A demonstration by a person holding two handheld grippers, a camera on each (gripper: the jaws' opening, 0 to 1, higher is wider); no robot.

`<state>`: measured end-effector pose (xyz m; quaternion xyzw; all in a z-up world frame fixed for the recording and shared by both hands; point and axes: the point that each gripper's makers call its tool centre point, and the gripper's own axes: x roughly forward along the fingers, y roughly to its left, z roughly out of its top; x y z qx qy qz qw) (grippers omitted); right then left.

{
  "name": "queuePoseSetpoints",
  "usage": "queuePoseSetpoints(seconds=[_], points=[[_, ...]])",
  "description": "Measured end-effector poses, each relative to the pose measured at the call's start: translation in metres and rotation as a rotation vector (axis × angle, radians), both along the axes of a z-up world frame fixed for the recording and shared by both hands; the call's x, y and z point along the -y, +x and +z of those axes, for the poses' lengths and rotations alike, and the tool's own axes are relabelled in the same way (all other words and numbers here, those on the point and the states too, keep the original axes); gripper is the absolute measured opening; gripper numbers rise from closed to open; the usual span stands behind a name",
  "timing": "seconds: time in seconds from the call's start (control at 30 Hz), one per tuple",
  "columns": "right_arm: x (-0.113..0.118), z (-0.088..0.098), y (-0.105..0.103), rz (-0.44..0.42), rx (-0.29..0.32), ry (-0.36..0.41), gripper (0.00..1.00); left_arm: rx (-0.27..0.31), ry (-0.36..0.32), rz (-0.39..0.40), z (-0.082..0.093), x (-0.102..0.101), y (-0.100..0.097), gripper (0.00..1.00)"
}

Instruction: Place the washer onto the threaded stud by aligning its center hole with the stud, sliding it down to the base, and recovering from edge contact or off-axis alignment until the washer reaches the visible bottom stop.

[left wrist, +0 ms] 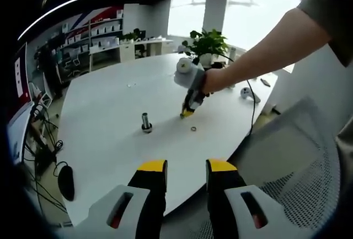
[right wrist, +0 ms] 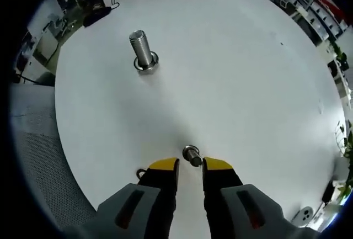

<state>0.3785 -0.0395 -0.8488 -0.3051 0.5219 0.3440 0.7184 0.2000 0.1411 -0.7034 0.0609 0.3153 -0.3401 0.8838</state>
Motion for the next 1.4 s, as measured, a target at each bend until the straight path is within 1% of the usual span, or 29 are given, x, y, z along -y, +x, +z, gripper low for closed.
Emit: queuePoseSetpoints(seconds=[0.3, 0.37, 0.43, 0.5, 0.53, 0.6, 0.63, 0.7, 0.83, 0.93, 1.07, 1.17, 1.27, 1.4], points=[[0.012, 0.011, -0.009, -0.028, 0.007, 0.004, 0.2, 0.012, -0.006, 0.005, 0.003, 0.0, 0.001, 0.26], [0.012, 0.011, -0.009, -0.03, 0.006, 0.003, 0.2, 0.014, -0.013, -0.001, 0.004, 0.001, 0.0, 0.26], [0.012, 0.01, -0.011, -0.031, 0.004, 0.008, 0.2, 0.031, -0.026, 0.0, 0.009, 0.001, 0.001, 0.26], [0.012, 0.011, -0.013, -0.018, 0.008, 0.003, 0.2, 0.027, -0.028, 0.003, 0.008, 0.001, 0.002, 0.26], [0.014, 0.011, -0.013, -0.012, 0.01, -0.001, 0.2, 0.025, -0.026, 0.003, 0.007, 0.001, 0.001, 0.26], [0.016, 0.011, -0.013, -0.011, 0.009, -0.003, 0.2, 0.044, -0.006, 0.006, 0.008, 0.0, 0.002, 0.26], [0.017, 0.011, -0.014, -0.015, 0.009, -0.004, 0.2, 0.048, -0.012, 0.004, 0.009, 0.001, 0.002, 0.26], [0.019, 0.013, -0.013, -0.02, 0.012, -0.002, 0.2, 0.04, -0.011, 0.006, 0.008, 0.0, 0.002, 0.26], [0.017, 0.02, -0.017, -0.02, 0.018, 0.002, 0.2, 0.048, -0.013, 0.006, 0.009, 0.0, 0.002, 0.26], [0.016, 0.023, -0.019, -0.016, 0.02, 0.004, 0.2, 0.039, -0.017, 0.012, 0.008, -0.001, 0.001, 0.27], [0.015, 0.027, -0.021, -0.011, 0.03, 0.009, 0.2, 0.053, -0.014, 0.015, 0.01, -0.002, 0.002, 0.26], [0.016, 0.028, -0.023, -0.006, 0.033, 0.011, 0.2, 0.055, -0.007, 0.018, 0.01, -0.002, 0.003, 0.27], [0.018, 0.027, -0.026, -0.002, 0.039, 0.013, 0.2, 0.064, -0.014, 0.023, 0.012, -0.002, 0.003, 0.27], [0.022, 0.024, -0.034, 0.014, 0.027, -0.01, 0.2, 0.066, -0.002, 0.022, 0.011, -0.003, 0.004, 0.27]])
